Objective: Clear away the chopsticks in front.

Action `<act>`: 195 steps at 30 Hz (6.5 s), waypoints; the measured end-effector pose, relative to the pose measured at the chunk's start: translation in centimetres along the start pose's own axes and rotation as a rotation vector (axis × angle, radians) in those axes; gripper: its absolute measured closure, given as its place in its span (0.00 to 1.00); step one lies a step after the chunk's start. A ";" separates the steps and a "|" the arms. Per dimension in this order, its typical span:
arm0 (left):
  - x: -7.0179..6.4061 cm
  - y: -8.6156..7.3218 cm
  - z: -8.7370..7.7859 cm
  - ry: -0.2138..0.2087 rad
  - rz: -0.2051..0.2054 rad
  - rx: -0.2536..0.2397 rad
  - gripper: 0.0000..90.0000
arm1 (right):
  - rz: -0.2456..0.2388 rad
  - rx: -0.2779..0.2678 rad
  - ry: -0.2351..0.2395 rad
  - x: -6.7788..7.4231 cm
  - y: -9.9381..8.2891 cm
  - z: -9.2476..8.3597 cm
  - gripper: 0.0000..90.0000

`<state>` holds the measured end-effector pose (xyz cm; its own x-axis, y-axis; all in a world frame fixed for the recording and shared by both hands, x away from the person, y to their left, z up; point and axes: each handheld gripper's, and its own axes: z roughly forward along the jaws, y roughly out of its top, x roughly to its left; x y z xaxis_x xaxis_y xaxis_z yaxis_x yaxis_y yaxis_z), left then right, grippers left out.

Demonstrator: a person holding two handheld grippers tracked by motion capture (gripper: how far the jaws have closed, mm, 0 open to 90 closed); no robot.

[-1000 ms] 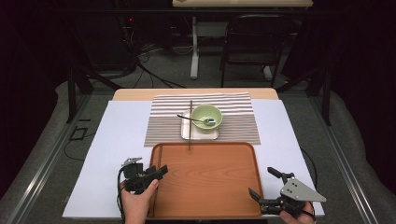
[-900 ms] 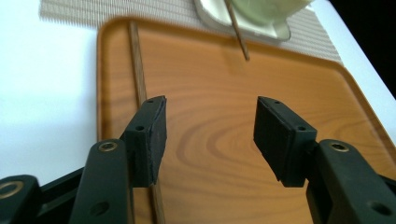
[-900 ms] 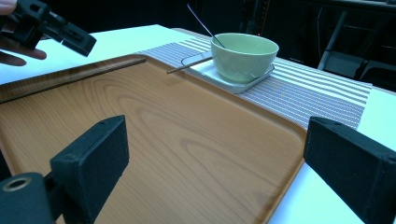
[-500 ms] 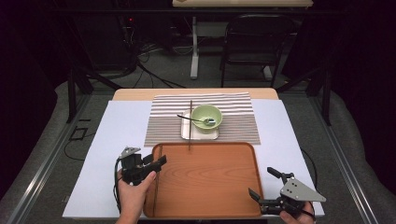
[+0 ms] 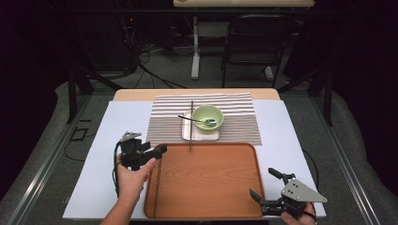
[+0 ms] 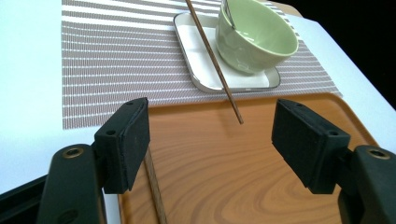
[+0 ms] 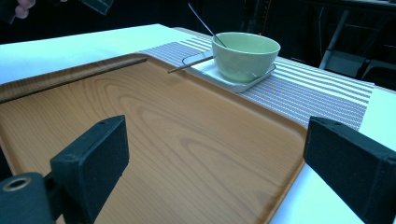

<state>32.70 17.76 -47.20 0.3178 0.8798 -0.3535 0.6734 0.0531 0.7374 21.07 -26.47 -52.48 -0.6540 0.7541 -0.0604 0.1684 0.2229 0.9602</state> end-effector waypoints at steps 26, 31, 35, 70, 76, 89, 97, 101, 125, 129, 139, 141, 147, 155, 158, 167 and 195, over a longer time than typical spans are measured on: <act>-0.5 3.5 1.0 0.005 0.039 0.024 0.26 | -0.001 0.002 -0.002 0.0 0.0 0.0 0.07; -0.6 4.1 1.2 0.005 0.043 0.031 0.26 | -0.004 0.003 -0.002 0.0 0.0 0.0 0.07; -0.6 4.7 1.9 -0.021 0.033 0.057 0.26 | -0.004 0.005 -0.001 0.0 0.0 0.0 0.07; -1.3 7.1 12.6 0.065 0.027 0.249 0.30 | -0.008 0.003 0.013 0.0 0.0 0.0 0.07; -1.3 6.5 14.0 0.061 0.045 0.261 0.33 | -0.006 0.003 0.017 0.0 0.0 0.0 0.07; -1.6 6.0 16.3 0.080 0.069 0.276 0.34 | -0.004 0.003 0.023 0.0 0.0 0.0 0.07; -1.4 5.6 17.4 0.091 0.090 0.271 0.34 | -0.002 0.004 0.025 -0.1 0.0 0.1 0.07; -1.1 5.5 17.8 0.082 0.085 0.259 0.34 | -0.003 0.003 0.026 -0.1 0.0 0.1 0.07; 0.6 5.1 18.6 0.084 -0.022 0.235 0.62 | -0.006 0.006 0.034 0.0 0.0 0.2 0.08; 0.8 5.2 18.4 0.087 -0.032 0.230 0.74 | -0.003 0.007 0.035 0.0 0.0 0.2 0.08; 1.5 5.1 18.0 0.067 -0.138 0.220 0.95 | -0.016 0.007 0.034 0.0 0.0 0.2 0.09; 1.7 5.1 17.9 0.058 -0.145 0.206 0.95 | -0.018 0.006 0.033 -0.1 0.0 0.2 0.09; 1.8 5.0 17.3 0.046 -0.172 0.171 0.95 | -0.010 0.007 0.036 0.0 0.0 0.2 0.09; 2.6 5.2 15.7 0.073 -0.188 0.134 0.95 | -0.017 0.005 0.032 -0.1 0.0 0.2 0.09; 3.0 5.1 15.0 0.076 -0.200 0.118 0.95 | -0.007 0.008 0.033 0.0 0.0 0.2 0.09; 3.9 5.4 12.6 0.089 -0.207 0.055 0.95 | -0.003 0.009 0.027 0.0 0.0 0.1 0.09; 5.7 4.7 1.9 0.020 -0.214 -0.085 0.95 | -0.007 0.016 0.017 0.1 -0.1 0.2 0.10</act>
<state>38.96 22.09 -46.84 0.1598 0.8532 -0.4966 0.6651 0.2787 0.6928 21.14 -26.34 -52.60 -0.6677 0.7418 -0.0627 0.1752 0.2385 0.9552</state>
